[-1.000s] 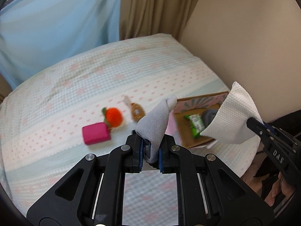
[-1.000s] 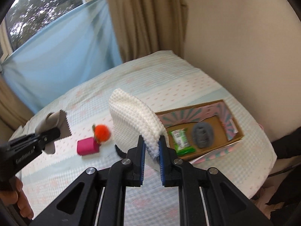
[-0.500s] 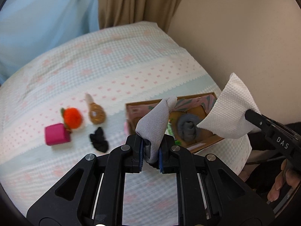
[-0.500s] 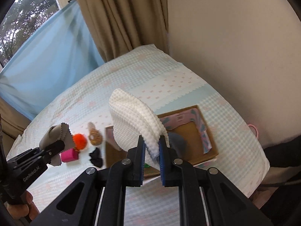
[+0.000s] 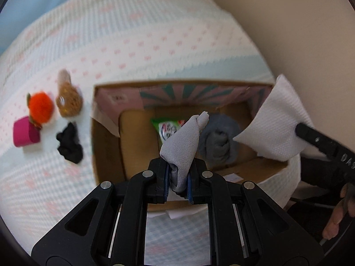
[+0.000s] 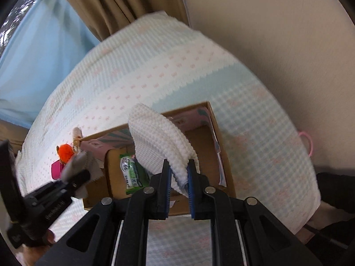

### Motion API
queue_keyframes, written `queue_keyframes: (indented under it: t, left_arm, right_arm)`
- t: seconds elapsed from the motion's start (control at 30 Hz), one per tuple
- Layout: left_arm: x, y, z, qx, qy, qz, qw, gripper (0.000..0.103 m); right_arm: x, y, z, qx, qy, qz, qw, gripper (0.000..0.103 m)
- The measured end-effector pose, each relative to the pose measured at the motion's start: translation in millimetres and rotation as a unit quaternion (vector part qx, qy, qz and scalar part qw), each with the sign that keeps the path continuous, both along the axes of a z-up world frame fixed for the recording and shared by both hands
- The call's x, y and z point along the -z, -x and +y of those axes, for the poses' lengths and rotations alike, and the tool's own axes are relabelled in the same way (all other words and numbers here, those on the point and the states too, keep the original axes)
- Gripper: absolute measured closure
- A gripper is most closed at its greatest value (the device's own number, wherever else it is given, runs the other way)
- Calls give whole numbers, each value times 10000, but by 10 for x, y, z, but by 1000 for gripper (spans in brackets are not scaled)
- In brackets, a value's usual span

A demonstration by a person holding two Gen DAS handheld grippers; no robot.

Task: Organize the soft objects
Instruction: 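Carry both cloths over the cardboard box with both tools, then open both tools to release the cloths into the box and withdraw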

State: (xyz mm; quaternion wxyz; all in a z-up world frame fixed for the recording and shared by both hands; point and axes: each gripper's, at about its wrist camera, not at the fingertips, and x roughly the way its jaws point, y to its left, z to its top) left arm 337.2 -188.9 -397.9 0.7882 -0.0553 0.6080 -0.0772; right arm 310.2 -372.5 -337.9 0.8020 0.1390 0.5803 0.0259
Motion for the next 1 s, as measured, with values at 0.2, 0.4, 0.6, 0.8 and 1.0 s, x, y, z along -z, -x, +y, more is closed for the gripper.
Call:
queue_keyframes:
  t: [0.2, 0.4, 0.6, 0.8, 1.0]
  left_arm:
    - [279, -81, -58, -92, -211, 296, 9993, 93]
    - [374, -232, -160, 127, -316, 549, 9979, 12]
    - [337, -217, -157, 269, -584, 504, 9967, 0]
    - [251, -169, -113, 243, -610, 491, 9966, 0]
    - [-20, -3, -38, 240, -560, 239, 9979, 0]
  right_arm:
    - [278, -200, -5, -260, -78, 366, 9990, 91]
    - [552, -341, -82, -126, -399, 769, 9962, 62]
    - [547, -345, -117, -142, -588, 543, 9967, 8]
    - [478, -293, -89, -244, -591, 317, 9975, 8]
    - [280, -173, -44, -291, -526, 65, 9982, 8]
